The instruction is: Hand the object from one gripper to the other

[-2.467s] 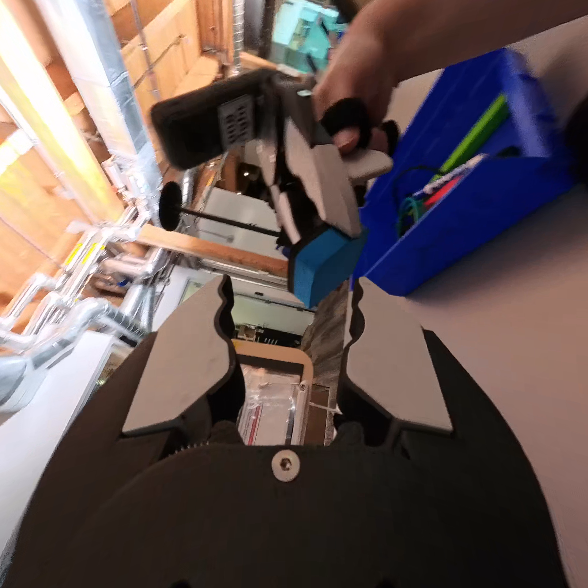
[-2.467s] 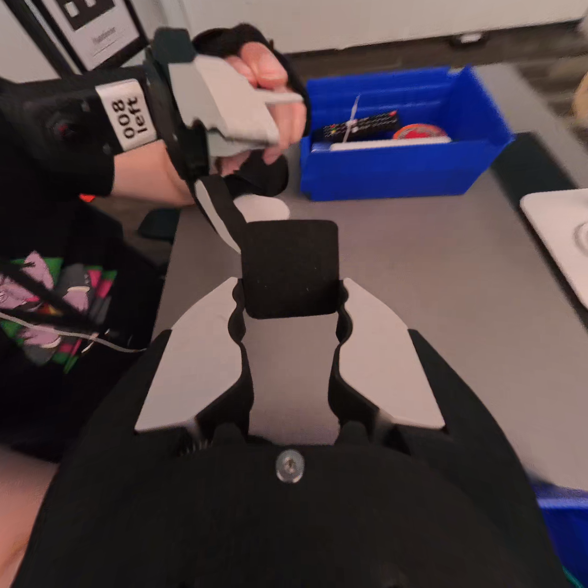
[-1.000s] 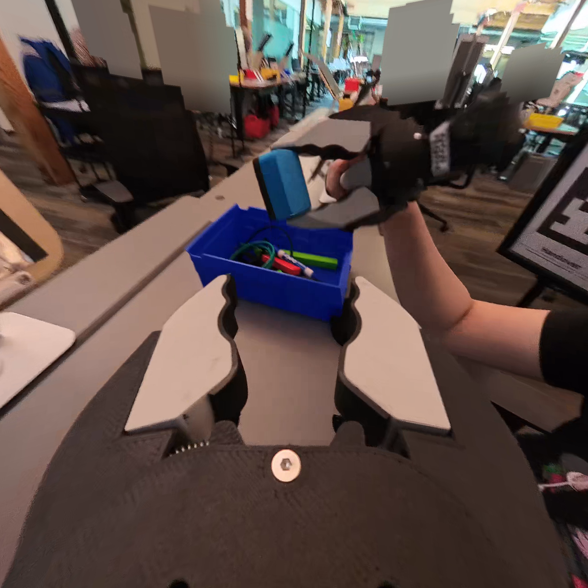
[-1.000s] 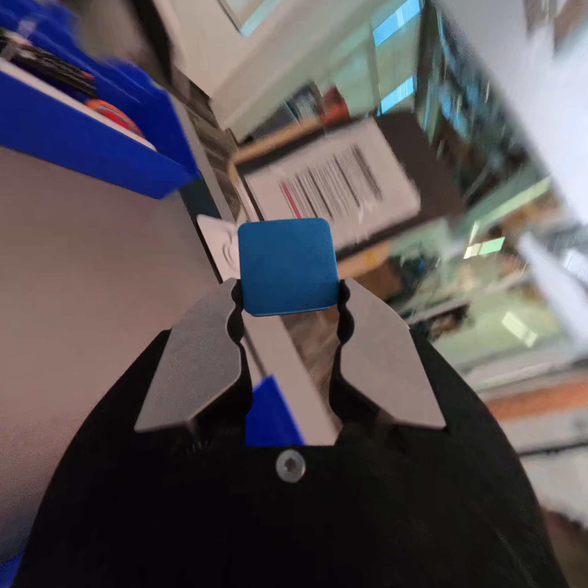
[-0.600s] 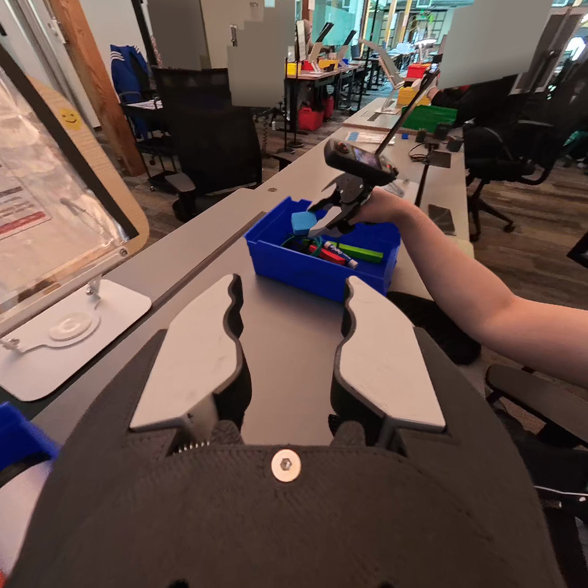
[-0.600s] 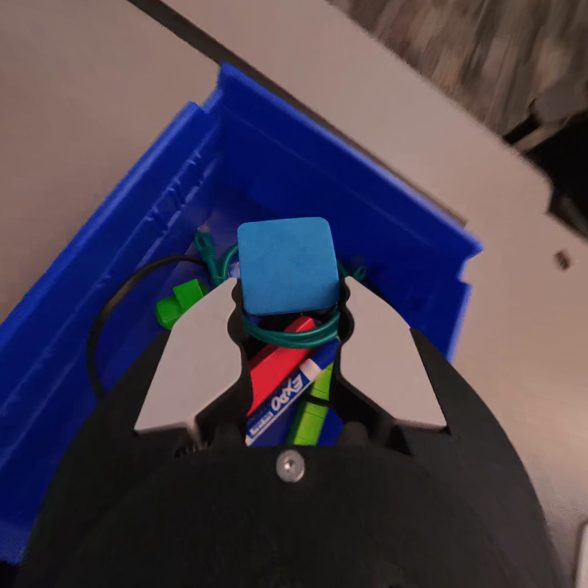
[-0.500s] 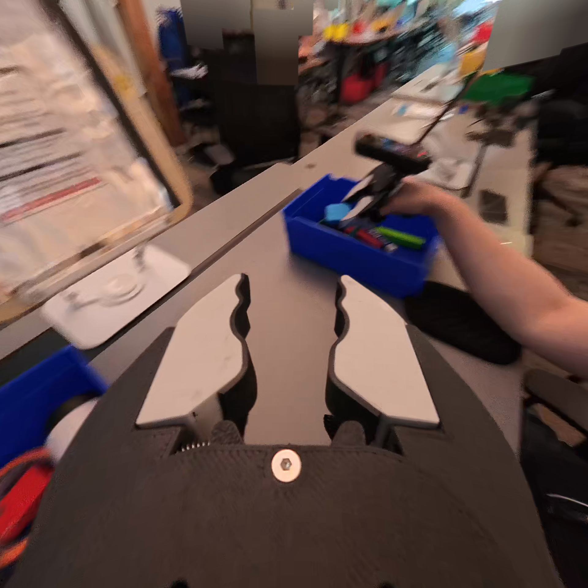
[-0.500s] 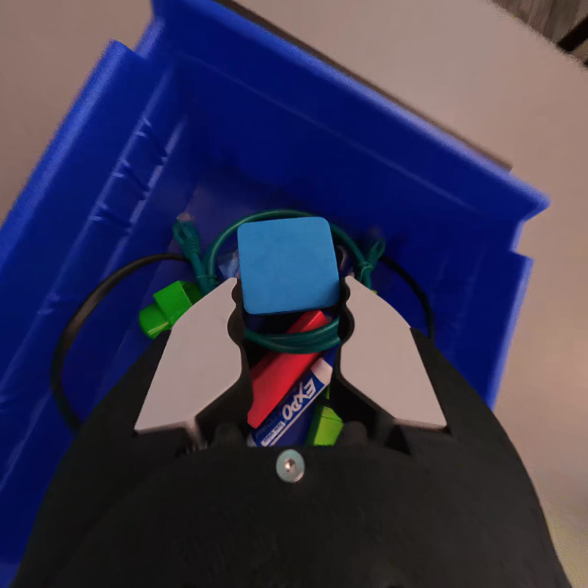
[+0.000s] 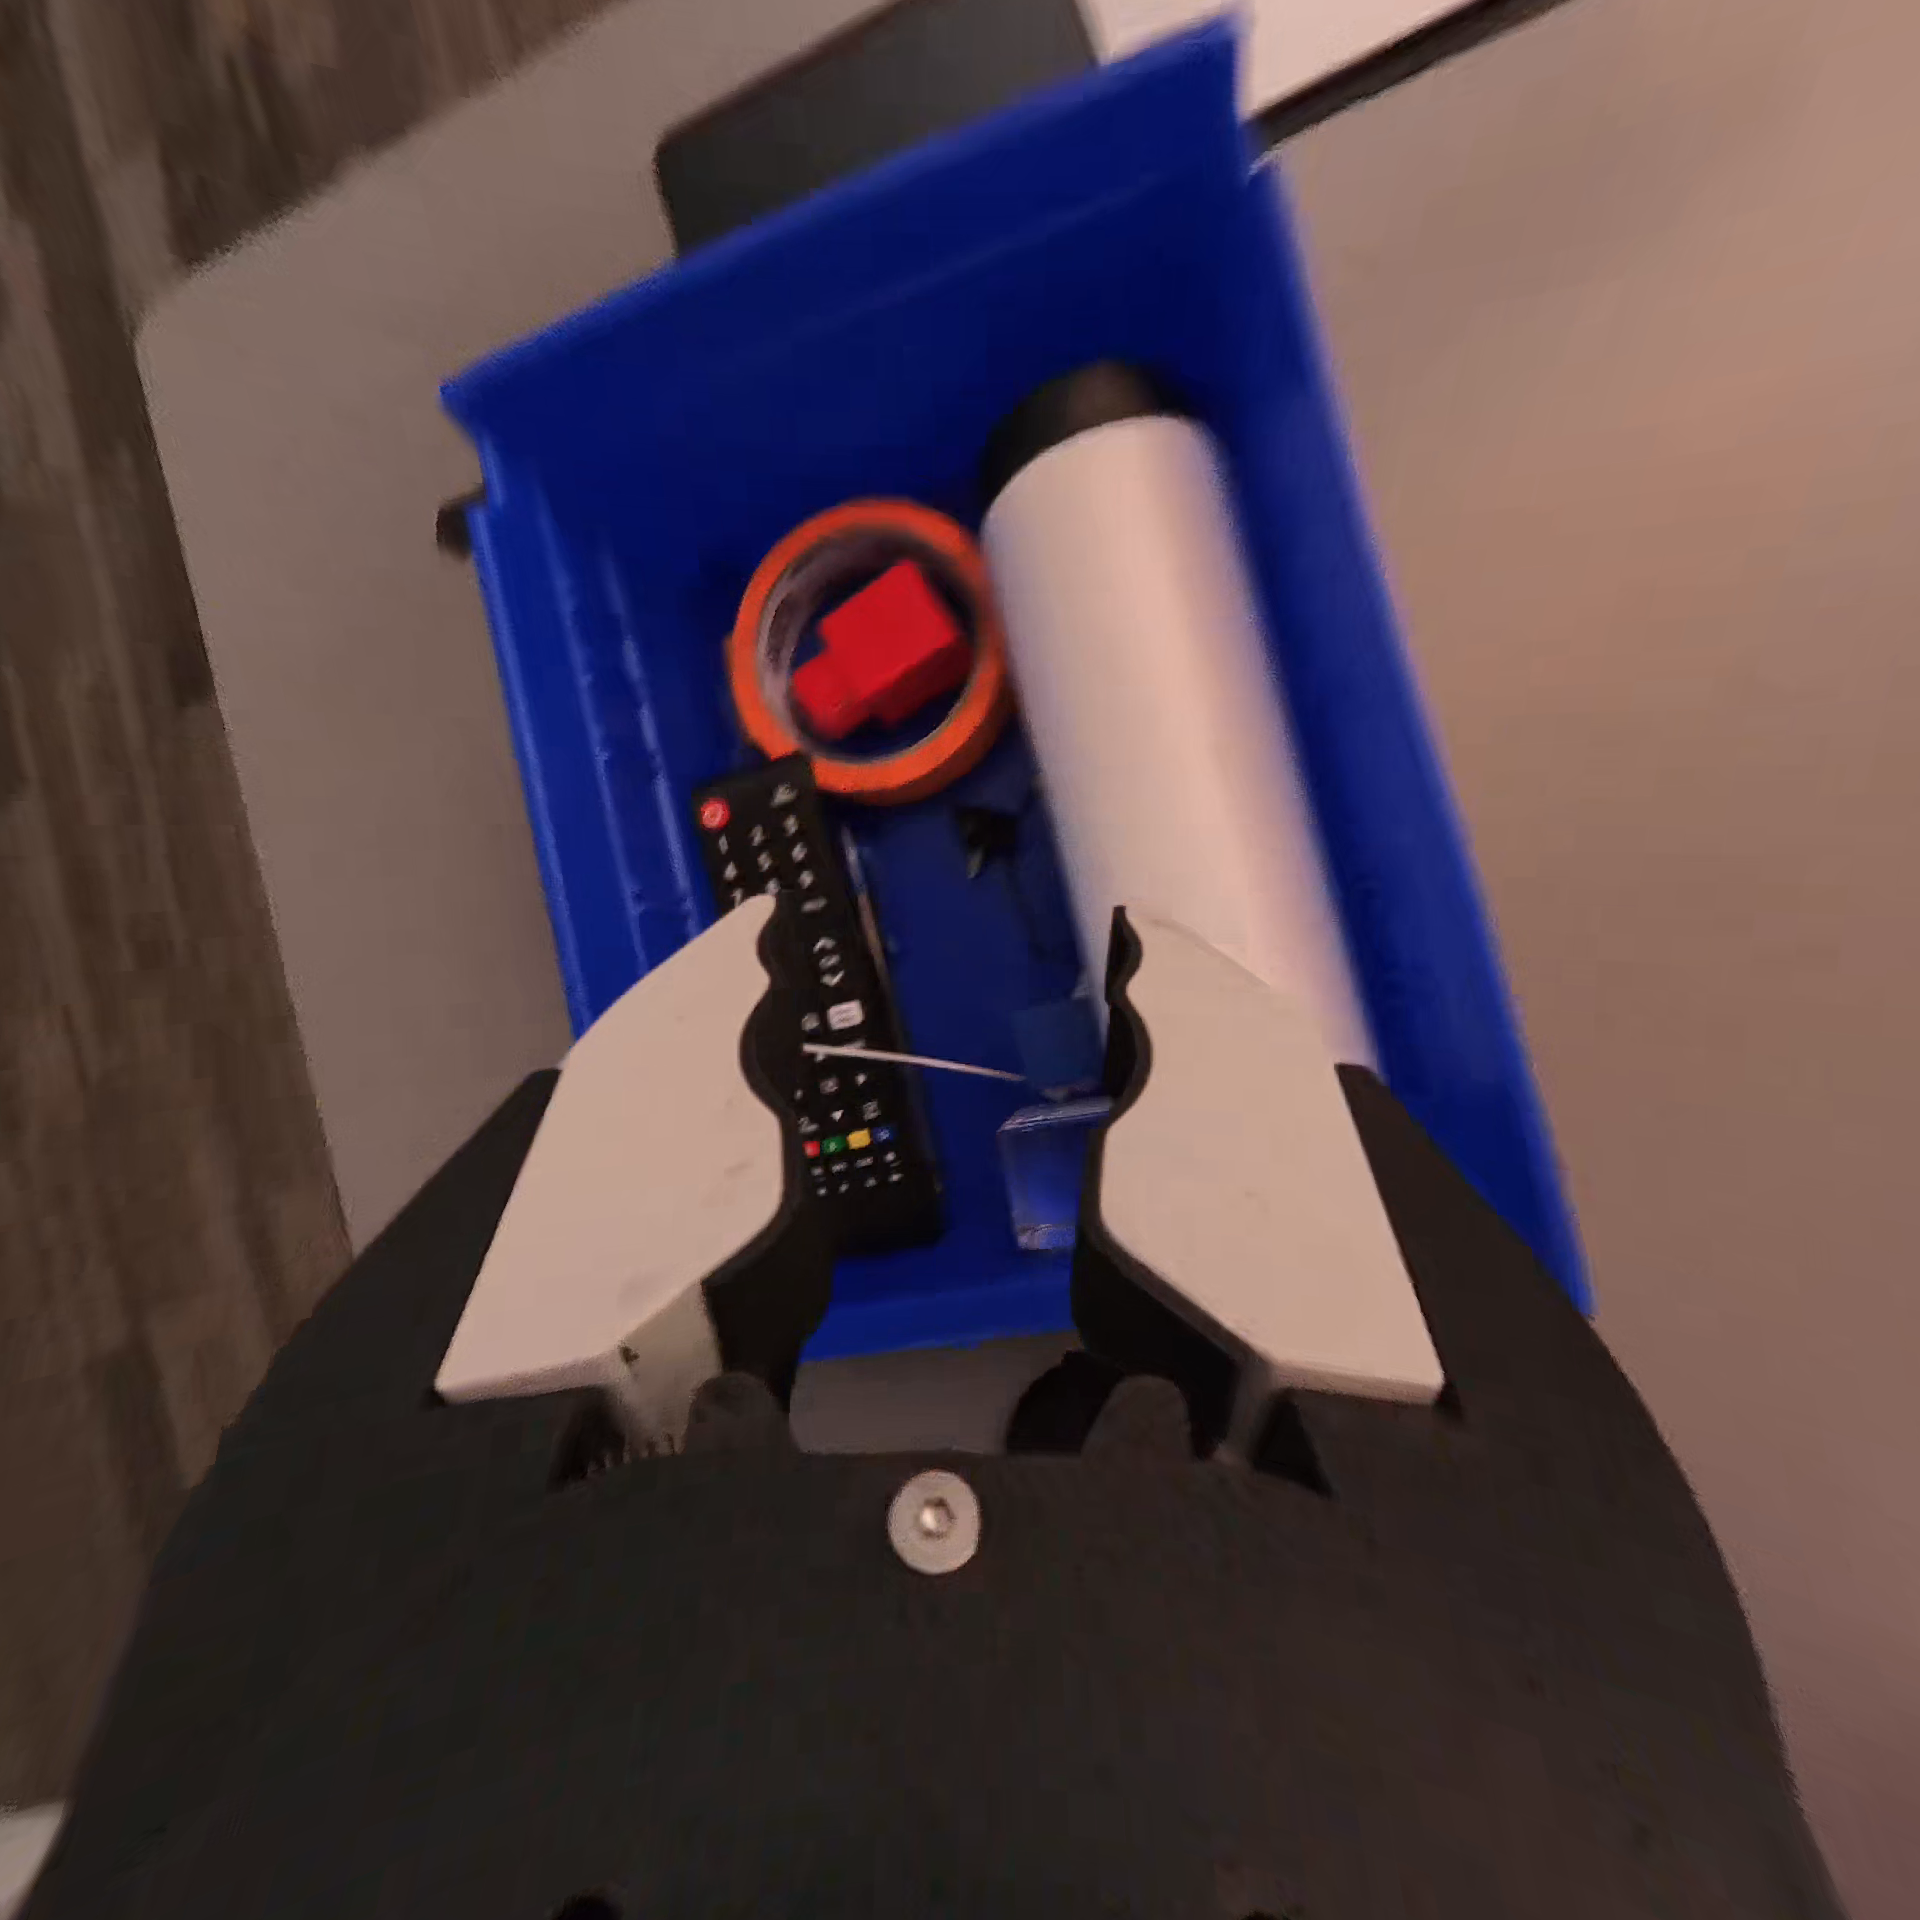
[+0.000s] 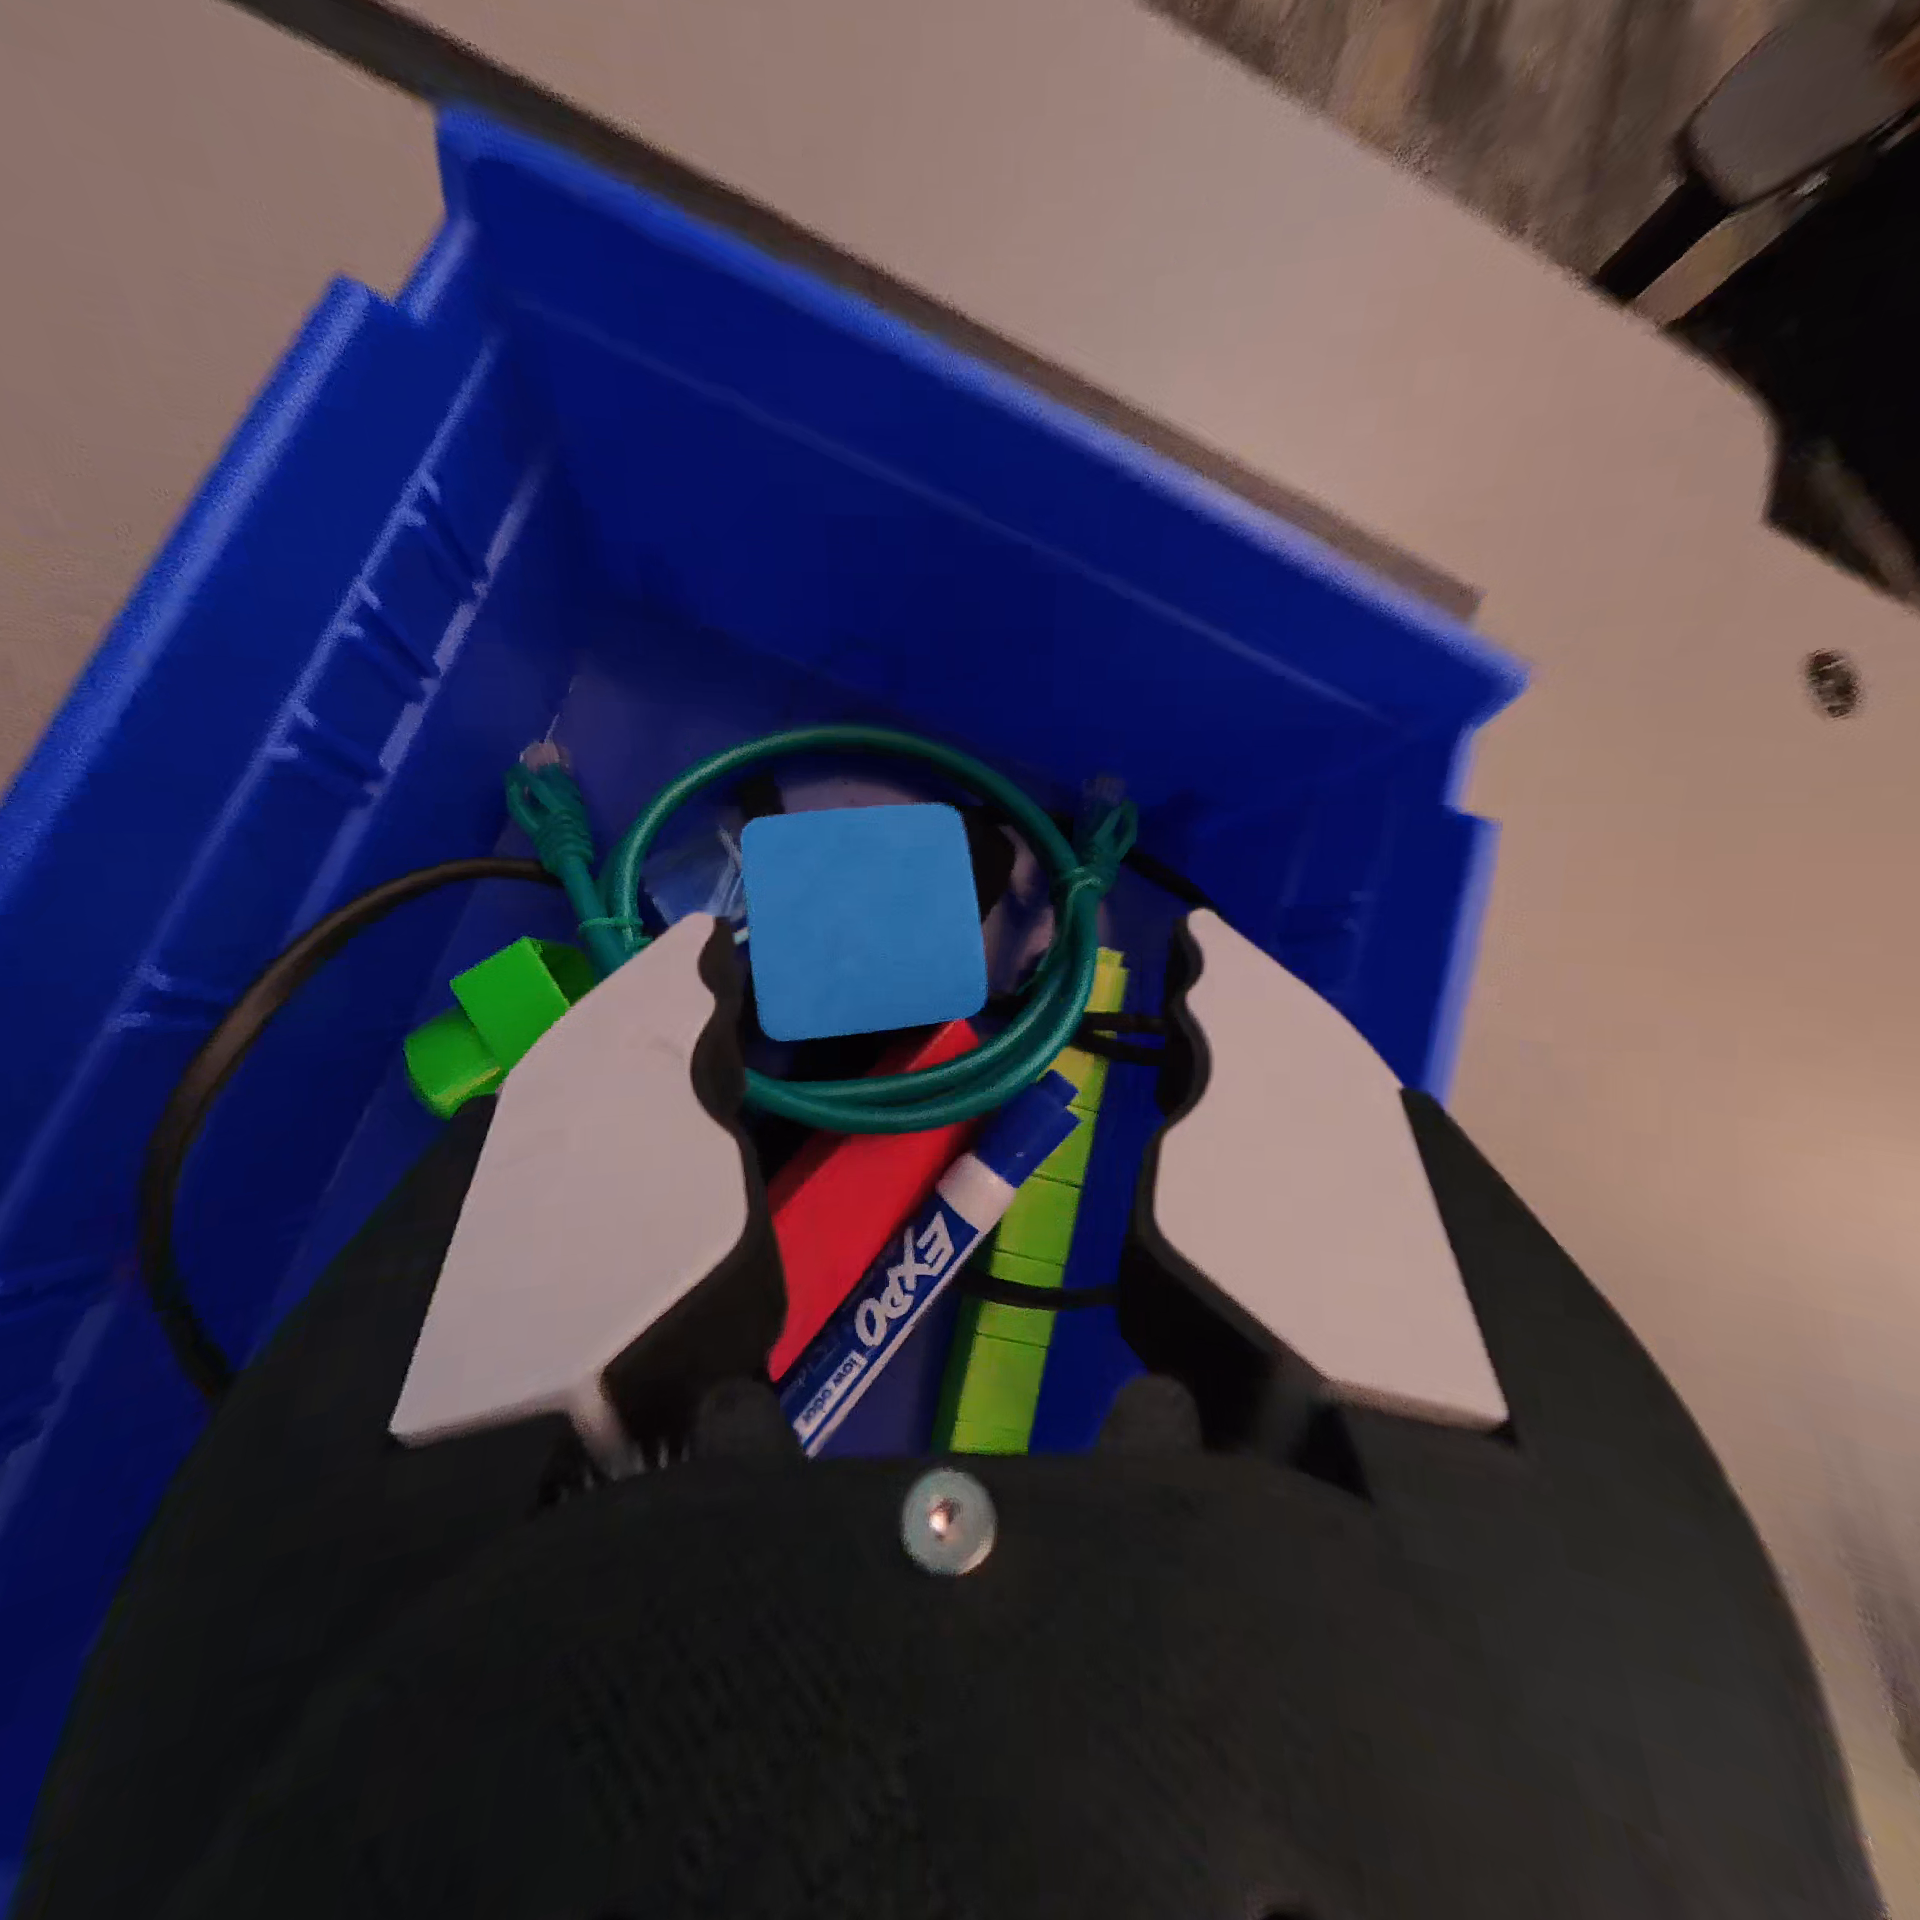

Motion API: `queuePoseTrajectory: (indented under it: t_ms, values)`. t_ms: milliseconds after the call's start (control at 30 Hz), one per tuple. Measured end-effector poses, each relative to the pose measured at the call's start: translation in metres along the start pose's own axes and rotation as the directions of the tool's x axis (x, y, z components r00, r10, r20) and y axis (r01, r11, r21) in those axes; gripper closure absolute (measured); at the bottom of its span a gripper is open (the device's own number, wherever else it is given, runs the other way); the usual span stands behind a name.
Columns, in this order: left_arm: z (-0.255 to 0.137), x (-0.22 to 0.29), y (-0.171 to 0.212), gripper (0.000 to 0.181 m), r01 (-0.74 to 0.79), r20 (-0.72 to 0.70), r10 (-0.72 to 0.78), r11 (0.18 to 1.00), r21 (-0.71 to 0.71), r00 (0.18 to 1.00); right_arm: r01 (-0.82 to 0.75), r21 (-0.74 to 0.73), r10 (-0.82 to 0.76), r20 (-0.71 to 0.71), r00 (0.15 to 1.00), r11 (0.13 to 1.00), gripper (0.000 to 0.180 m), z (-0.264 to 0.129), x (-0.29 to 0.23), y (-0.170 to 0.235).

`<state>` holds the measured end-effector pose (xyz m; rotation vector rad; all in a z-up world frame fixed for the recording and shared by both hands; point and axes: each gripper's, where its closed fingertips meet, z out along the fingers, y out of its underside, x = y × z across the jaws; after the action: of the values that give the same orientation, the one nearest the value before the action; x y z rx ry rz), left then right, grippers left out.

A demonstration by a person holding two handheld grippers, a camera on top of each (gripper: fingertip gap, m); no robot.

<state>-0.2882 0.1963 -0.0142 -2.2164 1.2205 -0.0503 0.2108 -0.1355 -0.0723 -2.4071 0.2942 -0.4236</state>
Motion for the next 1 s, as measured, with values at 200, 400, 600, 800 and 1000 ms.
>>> queuePoseTrajectory:
  t_ms: [200, 400, 600, 800, 1000]
  values:
    - [0.032, -0.010, 0.003, 0.132, 0.033, -0.004, -0.033, 0.998, -0.044, 0.999, -0.006, 0.041, 0.014, -0.186, 0.982, 0.999, 0.099, -0.031, 0.014, -0.024]
    - [0.065, -0.027, -0.020, 0.130, -0.034, 0.134, 0.026, 0.998, 0.059, 0.991, 0.137, -0.121, -0.173, -0.364, 0.915, 0.983, 0.098, -0.046, 0.001, -0.031]
    - [0.106, -0.032, -0.028, 0.125, 0.055, 0.108, -0.070, 0.990, 0.130, 0.992, 0.244, -0.255, -0.330, -0.385, 0.862, 0.936, 0.099, -0.062, -0.051, -0.044]
    - [0.130, -0.031, -0.021, 0.121, 0.163, 0.006, -0.164, 0.984, 0.072, 0.986, 0.341, -0.270, -0.421, -0.342, 0.840, 0.900, 0.101, -0.066, -0.092, -0.053]
    - [0.146, -0.021, -0.017, 0.116, 0.183, -0.137, -0.189, 0.982, -0.051, 0.972, 0.345, -0.273, -0.420, -0.299, 0.857, 0.898, 0.101, -0.065, -0.094, -0.049]
